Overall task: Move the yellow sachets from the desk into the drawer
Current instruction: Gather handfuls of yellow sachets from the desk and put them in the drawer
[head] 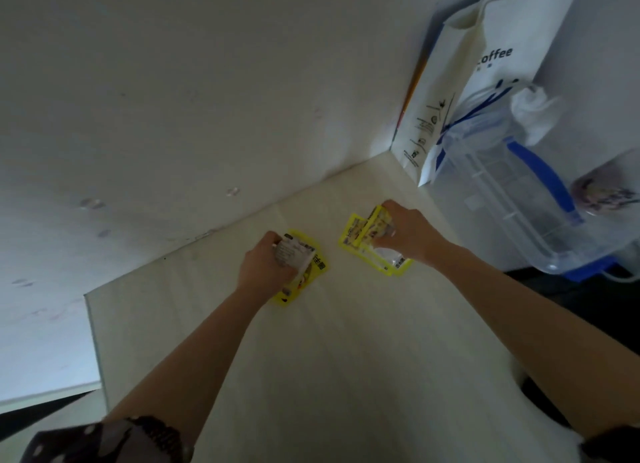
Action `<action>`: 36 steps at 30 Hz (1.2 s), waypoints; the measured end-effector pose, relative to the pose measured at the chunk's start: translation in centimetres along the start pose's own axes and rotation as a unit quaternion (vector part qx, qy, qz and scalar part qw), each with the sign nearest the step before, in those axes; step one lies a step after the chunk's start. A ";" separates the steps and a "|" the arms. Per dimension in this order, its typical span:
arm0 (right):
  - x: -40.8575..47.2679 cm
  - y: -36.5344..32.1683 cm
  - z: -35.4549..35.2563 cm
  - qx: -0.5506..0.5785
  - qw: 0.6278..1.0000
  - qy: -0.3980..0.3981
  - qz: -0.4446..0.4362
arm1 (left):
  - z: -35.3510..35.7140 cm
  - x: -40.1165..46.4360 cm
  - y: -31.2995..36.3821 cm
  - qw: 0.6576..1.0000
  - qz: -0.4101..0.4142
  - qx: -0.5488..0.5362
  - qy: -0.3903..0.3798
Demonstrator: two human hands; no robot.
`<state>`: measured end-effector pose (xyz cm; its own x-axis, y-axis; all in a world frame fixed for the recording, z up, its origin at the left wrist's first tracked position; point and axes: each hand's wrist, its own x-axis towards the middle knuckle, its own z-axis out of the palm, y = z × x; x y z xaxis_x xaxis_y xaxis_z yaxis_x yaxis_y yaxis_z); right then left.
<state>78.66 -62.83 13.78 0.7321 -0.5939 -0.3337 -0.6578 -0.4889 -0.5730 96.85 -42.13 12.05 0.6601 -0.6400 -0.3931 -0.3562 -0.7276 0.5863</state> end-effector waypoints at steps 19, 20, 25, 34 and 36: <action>-19.3 -0.6 6.3 0.429 0.879 0.086 0.190 | 2.8 -17.6 -4.3 0.900 -0.190 -0.387 0.067; -20.2 -0.7 6.7 0.439 0.873 0.091 0.191 | 2.9 -18.2 -4.3 0.900 -0.188 -0.389 0.063; -25.1 -1.2 8.8 0.488 0.842 0.108 0.201 | 3.5 -21.0 -4.7 0.900 -0.175 -0.398 0.037; -35.4 -3.2 15.8 0.520 0.797 0.188 0.242 | 4.5 -27.4 -8.5 0.908 -0.124 -0.392 -0.073; -38.0 -3.9 17.7 0.518 0.788 0.213 0.257 | 4.7 -29.1 -9.7 0.910 -0.115 -0.386 -0.100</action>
<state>56.54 -27.12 15.44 0.1463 -0.8115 -0.5658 -0.1883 0.5386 -0.8212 77.99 -17.58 14.49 0.4969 -0.5814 -0.6442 0.3985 -0.5066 0.7646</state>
